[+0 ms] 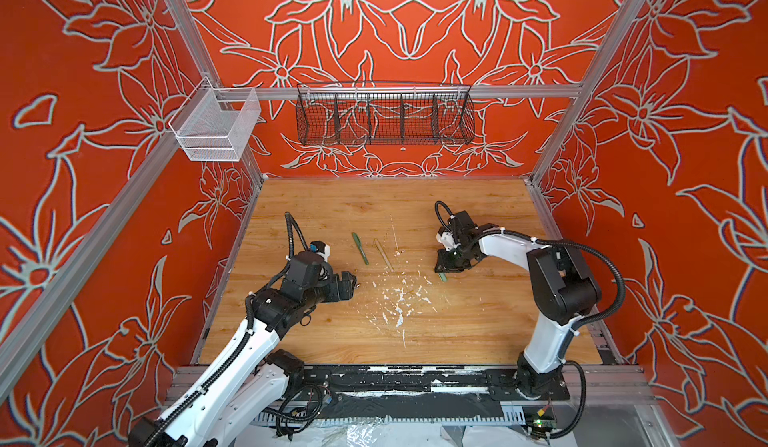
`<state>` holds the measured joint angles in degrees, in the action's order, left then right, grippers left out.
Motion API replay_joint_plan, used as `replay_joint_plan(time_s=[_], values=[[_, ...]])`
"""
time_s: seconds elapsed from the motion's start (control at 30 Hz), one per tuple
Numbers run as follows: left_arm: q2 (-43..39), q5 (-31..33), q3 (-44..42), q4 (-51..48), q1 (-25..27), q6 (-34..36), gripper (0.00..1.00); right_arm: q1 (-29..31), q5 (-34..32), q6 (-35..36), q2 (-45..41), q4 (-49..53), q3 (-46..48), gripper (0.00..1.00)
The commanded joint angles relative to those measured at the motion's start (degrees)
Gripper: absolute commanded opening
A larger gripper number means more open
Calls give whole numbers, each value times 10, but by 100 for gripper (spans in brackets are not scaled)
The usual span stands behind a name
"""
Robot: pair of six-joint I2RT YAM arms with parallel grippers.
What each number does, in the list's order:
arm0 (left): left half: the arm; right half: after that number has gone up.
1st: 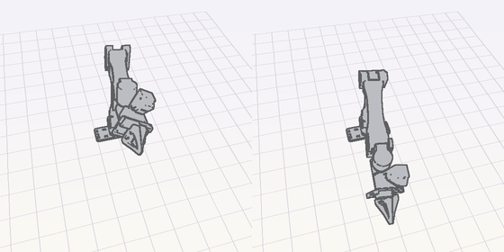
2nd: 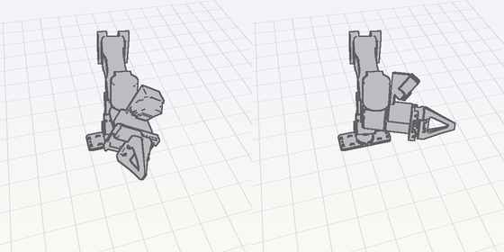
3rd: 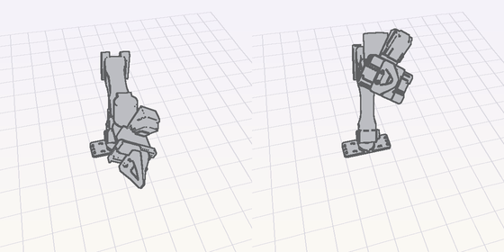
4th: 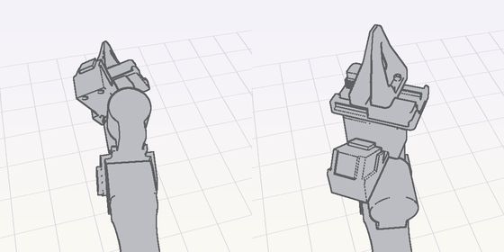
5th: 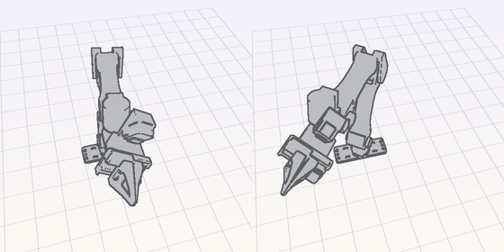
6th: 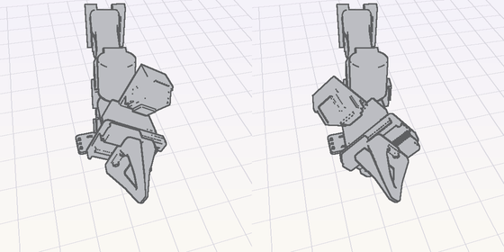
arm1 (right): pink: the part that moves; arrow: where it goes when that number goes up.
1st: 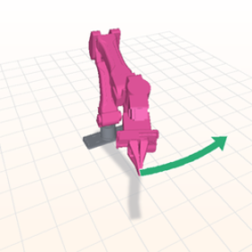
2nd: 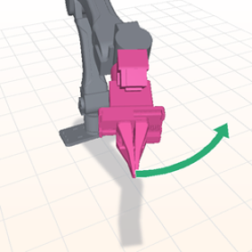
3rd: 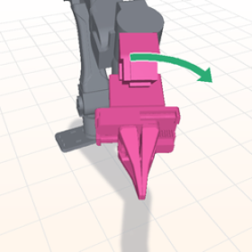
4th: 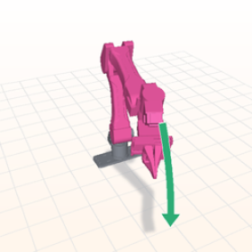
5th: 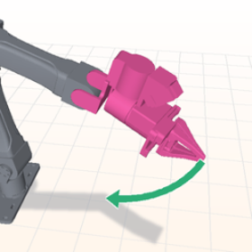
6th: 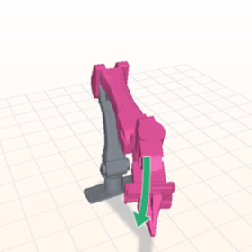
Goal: Insert the pens into the pen caps
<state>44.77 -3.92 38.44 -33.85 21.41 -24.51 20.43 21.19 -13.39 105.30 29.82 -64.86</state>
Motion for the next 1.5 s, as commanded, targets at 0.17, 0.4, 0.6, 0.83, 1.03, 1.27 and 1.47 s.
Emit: replay_joint_plan(time_s=[0.17,0.4,0.6,0.83,1.03,1.27,1.47], values=[[-2,-8,-10,-5,-1,-11,97,-1,-36,32,22,32,2,22],[15,-17,-14,-3,-1,-25,97,19,-114,29,4,44,18,22],[17,-16,-17,-3,-1,-36,97,58,-189,20,19,68,6,24],[23,-13,-20,-18,0,-50,97,60,-184,12,12,61,4,16],[52,-7,-19,-23,1,-65,97,59,-149,-2,-25,57,-8,13],[152,0,19,-42,33,-44,97,47,-116,-23,-80,45,-3,9],[235,4,52,-46,55,-15,97,43,-96,-44,-140,31,10,5]])
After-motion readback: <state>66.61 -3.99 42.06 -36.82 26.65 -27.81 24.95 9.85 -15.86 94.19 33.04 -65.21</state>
